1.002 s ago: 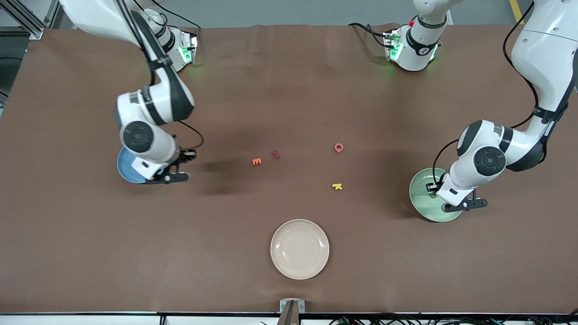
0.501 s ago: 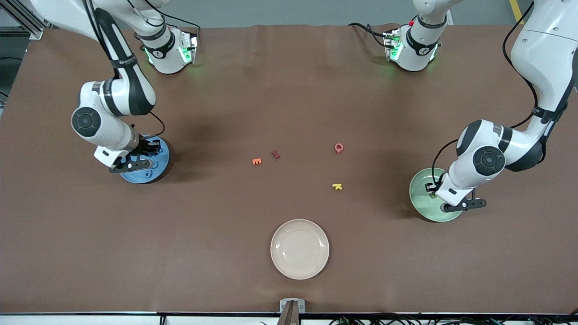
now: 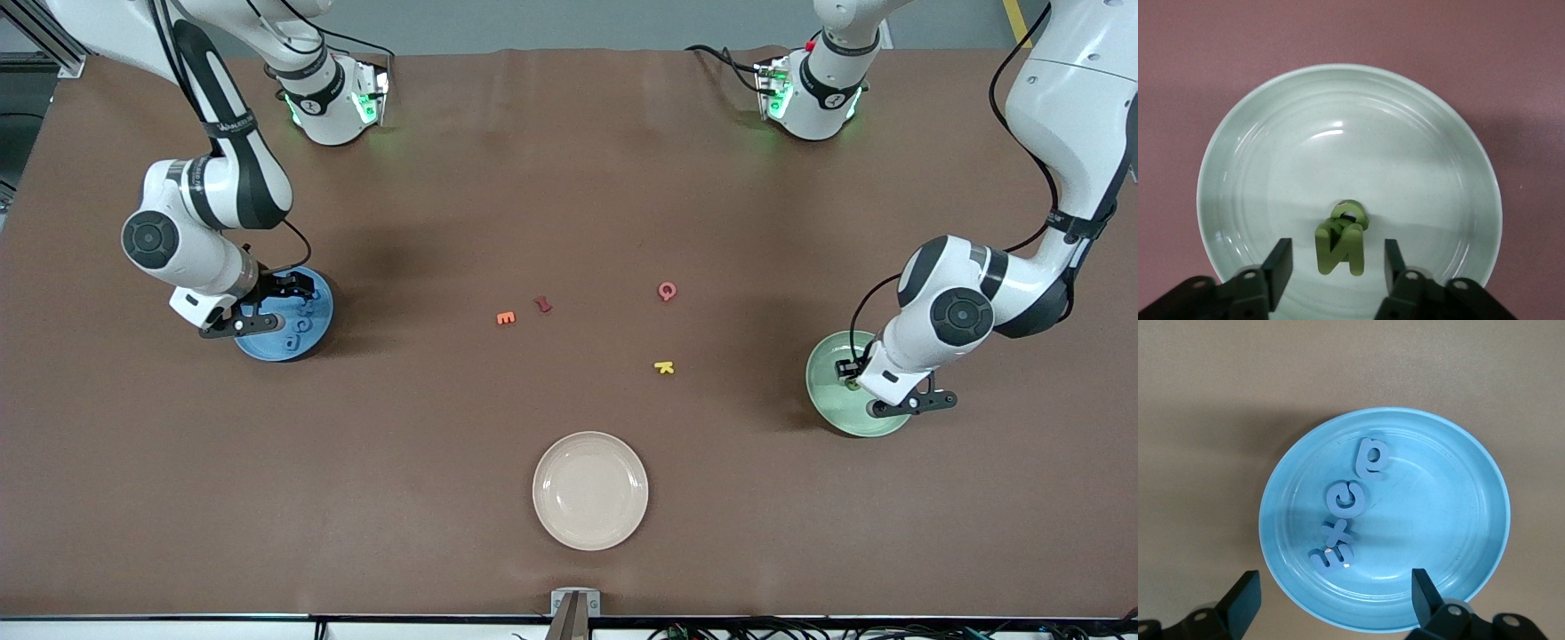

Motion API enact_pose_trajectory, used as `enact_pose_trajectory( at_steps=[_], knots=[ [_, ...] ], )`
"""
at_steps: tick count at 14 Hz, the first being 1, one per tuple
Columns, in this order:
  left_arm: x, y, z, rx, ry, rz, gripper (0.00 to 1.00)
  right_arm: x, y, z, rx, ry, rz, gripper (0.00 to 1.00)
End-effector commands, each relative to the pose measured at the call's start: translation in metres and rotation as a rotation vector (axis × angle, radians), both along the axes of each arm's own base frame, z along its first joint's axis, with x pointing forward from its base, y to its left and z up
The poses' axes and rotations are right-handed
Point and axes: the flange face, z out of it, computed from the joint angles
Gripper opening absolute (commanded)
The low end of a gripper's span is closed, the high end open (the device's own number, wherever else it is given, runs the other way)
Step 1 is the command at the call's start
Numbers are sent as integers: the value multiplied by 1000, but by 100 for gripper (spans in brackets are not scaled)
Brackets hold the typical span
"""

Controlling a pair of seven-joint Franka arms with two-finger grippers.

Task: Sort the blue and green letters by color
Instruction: 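Place the blue x on the blue plate with the right gripper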

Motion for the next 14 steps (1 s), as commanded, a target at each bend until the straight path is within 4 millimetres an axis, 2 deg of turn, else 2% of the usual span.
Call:
enact_pose_trajectory(
  at_steps=[1,4,7,9,12,14],
  knots=[
    [2,0,12,13,-25,-15,100,-4,-10,12,4,-21,-5,100],
    [9,-10,33,11,-62,-25,100,-3,-18,14,15,-27,-6,100],
    [20,-18,63,14,-112,-40,100,-6,-15,31,15,-19,-3,100],
    [35,-12,87,26,-134,-72,100,-9,-16,46,15,-2,-6,100],
    [59,6,135,52,-119,-144,100,-9,-16,81,14,18,-12,100],
    [65,12,159,42,-89,-129,100,-2,-9,88,12,8,-4,100]
  ],
)
